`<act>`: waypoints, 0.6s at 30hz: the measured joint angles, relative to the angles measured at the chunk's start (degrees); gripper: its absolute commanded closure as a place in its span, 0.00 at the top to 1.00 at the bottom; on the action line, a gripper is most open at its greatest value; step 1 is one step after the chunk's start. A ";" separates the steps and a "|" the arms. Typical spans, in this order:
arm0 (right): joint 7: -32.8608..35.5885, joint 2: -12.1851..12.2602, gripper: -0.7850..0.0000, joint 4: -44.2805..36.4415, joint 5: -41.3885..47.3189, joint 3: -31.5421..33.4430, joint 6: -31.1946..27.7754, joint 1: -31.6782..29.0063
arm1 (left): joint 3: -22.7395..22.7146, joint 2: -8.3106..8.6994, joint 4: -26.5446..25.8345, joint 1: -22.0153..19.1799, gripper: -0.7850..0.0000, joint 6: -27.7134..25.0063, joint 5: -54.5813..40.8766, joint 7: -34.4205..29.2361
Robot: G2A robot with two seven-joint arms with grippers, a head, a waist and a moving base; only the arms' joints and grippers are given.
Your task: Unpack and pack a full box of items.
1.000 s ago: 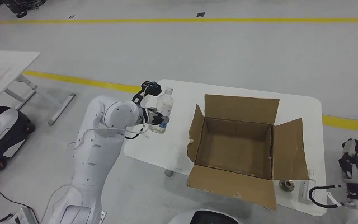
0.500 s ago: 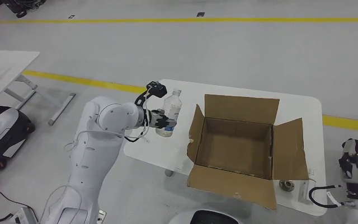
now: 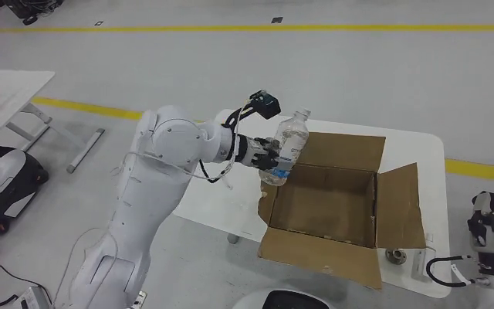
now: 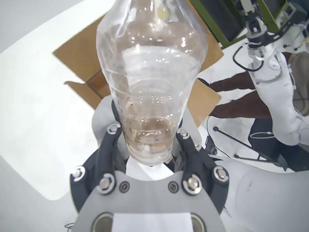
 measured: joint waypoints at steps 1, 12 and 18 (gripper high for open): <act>0.00 0.00 0.00 0.00 0.00 0.00 0.00 0.00 | 2.19 -0.32 1.38 -1.32 0.00 0.56 -0.62 0.46; 0.00 0.00 0.00 0.00 0.00 0.00 0.00 0.00 | 20.60 -3.64 16.94 -9.86 0.00 6.11 -1.17 5.91; 0.00 0.00 0.00 0.00 0.00 0.00 0.00 0.00 | 20.42 -3.61 16.81 -9.80 0.00 6.06 -1.31 5.87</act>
